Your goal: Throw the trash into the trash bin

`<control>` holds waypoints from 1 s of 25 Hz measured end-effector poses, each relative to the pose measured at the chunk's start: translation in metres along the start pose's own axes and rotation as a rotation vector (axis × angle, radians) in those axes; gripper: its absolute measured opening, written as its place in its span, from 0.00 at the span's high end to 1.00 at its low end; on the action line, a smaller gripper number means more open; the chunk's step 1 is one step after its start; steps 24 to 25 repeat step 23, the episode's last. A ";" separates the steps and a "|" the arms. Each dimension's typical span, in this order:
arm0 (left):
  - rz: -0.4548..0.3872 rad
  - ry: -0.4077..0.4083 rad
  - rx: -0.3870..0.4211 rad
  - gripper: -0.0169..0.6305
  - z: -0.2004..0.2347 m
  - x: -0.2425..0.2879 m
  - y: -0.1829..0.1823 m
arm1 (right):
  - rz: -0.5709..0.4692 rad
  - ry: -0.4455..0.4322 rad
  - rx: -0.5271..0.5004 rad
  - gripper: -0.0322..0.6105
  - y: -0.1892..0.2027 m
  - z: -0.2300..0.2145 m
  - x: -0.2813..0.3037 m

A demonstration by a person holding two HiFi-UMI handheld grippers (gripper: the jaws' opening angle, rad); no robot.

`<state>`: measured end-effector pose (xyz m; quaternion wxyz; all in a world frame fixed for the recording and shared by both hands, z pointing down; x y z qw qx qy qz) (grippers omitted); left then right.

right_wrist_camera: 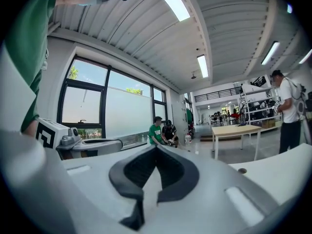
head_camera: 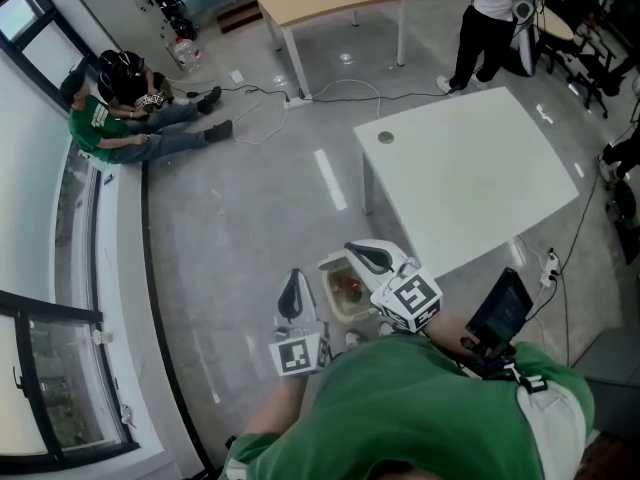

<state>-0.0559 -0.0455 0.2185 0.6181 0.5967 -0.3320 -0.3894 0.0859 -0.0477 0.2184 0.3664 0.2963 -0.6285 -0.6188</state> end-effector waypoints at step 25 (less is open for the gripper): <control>0.013 0.019 -0.020 0.96 0.000 0.022 0.004 | 0.004 0.010 -0.009 0.95 -0.002 -0.014 0.013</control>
Point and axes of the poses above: the fingertips, and each gripper's own axes: x forward along the fingers, z to its left, y out of its underside, the point moved 3 cm from there along -x, backward along the fingers, and after that the axes turned 5 degrees about -x, right-handed, at the moved point
